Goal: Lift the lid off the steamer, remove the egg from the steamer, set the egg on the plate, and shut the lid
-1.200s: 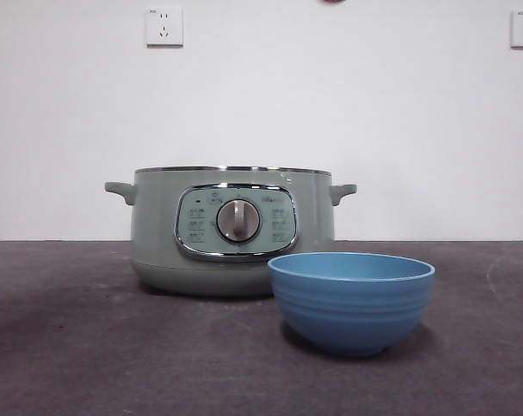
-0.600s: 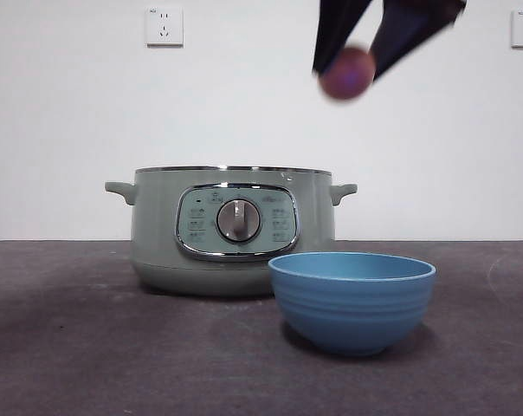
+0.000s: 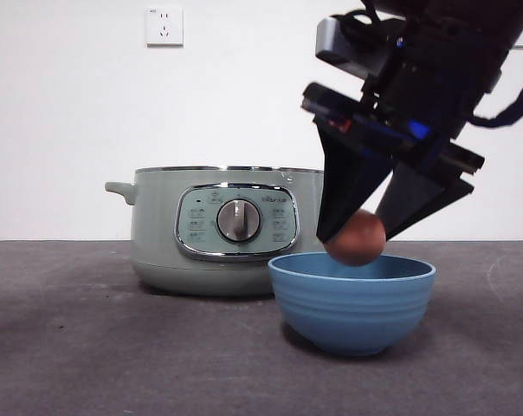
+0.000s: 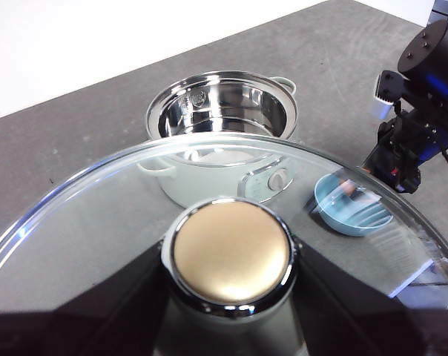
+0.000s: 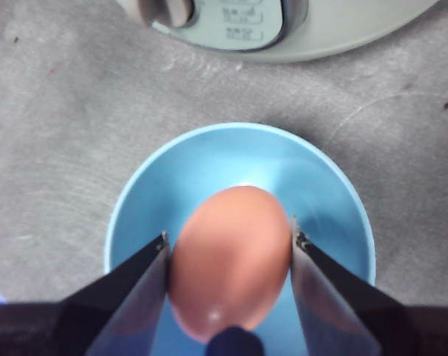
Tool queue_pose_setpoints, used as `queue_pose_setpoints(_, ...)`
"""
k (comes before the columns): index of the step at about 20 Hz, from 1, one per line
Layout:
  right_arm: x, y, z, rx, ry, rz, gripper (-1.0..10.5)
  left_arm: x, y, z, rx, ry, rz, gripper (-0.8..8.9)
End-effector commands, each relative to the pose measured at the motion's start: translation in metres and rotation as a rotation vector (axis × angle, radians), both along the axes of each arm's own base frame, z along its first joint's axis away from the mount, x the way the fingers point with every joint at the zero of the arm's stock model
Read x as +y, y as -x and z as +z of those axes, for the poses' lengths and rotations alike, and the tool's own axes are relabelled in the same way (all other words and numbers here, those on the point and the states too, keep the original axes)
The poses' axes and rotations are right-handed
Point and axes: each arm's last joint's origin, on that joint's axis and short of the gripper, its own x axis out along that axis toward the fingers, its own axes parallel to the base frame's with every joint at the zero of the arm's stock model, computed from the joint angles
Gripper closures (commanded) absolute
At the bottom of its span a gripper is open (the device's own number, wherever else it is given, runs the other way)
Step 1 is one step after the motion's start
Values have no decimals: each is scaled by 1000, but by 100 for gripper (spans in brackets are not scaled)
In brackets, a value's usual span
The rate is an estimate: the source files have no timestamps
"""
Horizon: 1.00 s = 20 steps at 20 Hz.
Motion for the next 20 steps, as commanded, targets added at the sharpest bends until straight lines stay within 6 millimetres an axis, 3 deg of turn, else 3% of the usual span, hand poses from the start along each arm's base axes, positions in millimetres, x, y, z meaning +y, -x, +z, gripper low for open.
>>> queue_pose_setpoints(1, 3, -3, -11, 19, 6, -7, 959, 1, 2, 7, -69, 31, -5, 820)
queue_pose_setpoints(7, 14, -11, -40, 77, 55, 6, 959, 1, 2, 7, -67, 30, -5, 820)
queue_pose_setpoints(20, 17, -14, -56, 119, 91, 8, 940, 1, 3, 6, -56, 26, -5, 820)
